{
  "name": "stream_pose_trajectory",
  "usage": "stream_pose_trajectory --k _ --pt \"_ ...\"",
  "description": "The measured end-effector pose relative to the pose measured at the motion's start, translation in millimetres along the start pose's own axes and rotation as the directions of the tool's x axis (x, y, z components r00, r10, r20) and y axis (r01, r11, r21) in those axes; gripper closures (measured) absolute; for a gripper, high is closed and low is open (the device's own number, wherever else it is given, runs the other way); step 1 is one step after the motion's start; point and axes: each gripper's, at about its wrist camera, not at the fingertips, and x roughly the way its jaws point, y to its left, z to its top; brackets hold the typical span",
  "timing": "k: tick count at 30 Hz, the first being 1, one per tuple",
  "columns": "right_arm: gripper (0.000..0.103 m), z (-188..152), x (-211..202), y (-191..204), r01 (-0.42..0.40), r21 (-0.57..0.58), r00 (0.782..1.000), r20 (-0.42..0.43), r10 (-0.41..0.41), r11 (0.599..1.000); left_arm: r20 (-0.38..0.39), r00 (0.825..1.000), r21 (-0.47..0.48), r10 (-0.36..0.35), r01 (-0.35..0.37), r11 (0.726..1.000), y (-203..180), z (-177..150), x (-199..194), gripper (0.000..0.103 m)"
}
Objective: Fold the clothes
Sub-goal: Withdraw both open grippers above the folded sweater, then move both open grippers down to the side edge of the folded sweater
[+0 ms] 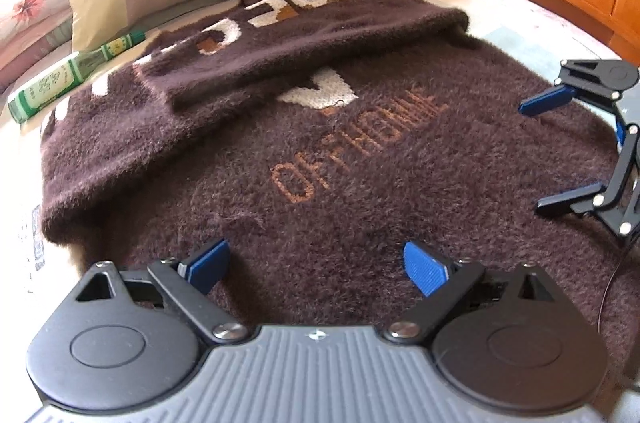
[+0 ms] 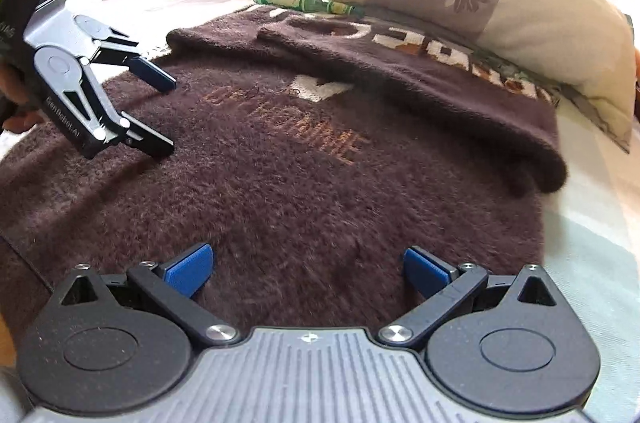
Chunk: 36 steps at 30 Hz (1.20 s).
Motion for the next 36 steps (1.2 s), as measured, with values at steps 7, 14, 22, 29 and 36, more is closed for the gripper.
stream_pose_trajectory --k 7,14,22,29,36 --pt "0.000 12.7 15.1 -0.4 -0.017 0.005 0.999 -0.048 0.017 1.000 0.012 1.000 -0.021 0.012 -0.012 1.000 -1.3 -1.0 1.5 0.006" --pt "0.000 4.2 12.3 1.2 0.003 0.025 1.000 0.007 -0.004 1.000 0.020 0.999 -0.019 0.036 -0.036 0.999 -4.7 -3.8 -1.5 0.006" --pt "0.000 7.6 11.5 8.7 0.060 0.048 0.998 -0.012 -0.060 0.997 0.073 0.997 -0.010 0.033 -0.032 0.999 -4.5 -8.9 -3.0 0.006" --pt "0.000 6.8 -21.2 34.5 0.181 0.165 0.983 -0.058 -0.174 0.969 0.225 0.974 0.046 0.037 -0.049 0.998 -23.1 -39.0 -67.0 0.007" --pt "0.000 18.0 -55.6 86.5 0.139 0.077 0.987 -0.088 -0.132 0.987 0.215 0.976 -0.009 0.031 -0.030 1.000 -29.0 -81.4 -111.7 0.007"
